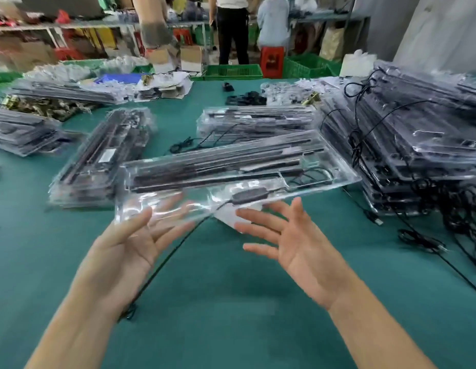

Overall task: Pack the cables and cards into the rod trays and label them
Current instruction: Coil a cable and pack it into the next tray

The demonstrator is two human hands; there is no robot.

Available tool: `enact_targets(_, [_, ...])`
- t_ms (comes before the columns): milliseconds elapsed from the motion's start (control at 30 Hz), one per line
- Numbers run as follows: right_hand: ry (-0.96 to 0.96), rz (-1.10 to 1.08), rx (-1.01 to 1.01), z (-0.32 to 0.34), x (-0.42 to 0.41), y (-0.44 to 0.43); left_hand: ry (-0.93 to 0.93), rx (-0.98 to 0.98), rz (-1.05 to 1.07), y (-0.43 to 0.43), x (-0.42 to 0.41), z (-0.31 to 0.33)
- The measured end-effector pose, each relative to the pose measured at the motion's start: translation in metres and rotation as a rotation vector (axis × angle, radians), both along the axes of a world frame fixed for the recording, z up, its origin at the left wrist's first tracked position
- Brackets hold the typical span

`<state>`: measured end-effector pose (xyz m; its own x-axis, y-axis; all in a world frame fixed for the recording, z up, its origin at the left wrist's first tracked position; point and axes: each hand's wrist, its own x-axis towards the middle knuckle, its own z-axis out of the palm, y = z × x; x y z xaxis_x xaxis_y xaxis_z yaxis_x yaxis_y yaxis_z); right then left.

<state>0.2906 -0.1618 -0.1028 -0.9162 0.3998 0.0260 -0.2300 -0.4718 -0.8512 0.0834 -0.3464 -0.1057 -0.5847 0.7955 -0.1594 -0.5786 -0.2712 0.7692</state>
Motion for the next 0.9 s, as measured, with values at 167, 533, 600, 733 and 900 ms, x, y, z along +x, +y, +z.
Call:
enact_targets(167, [-0.398, -0.393, -0.223, -0.03, 0.021, -0.008, 0.091, -0.138, -0.108, 0.018, 0.022, -0.032])
enact_targets(533, [-0.535, -0.386, -0.236, -0.036, 0.047, -0.009, 1.295, -1.114, -0.055, 0.004, 0.028, -0.029])
enact_targets(600, [-0.543, -0.372, -0.234, -0.035, 0.049, -0.009, 1.505, -0.996, 0.121, 0.001, 0.048, -0.03])
enact_targets(733, [-0.613, -0.288, -0.215, -0.029, 0.054, -0.003, 1.749, -0.68, 0.149, -0.006, 0.074, -0.038])
enact_targets(900, [-0.938, -0.043, 0.215, -0.011, 0.078, -0.002, 1.863, -0.658, 0.061, -0.016, 0.071, -0.047])
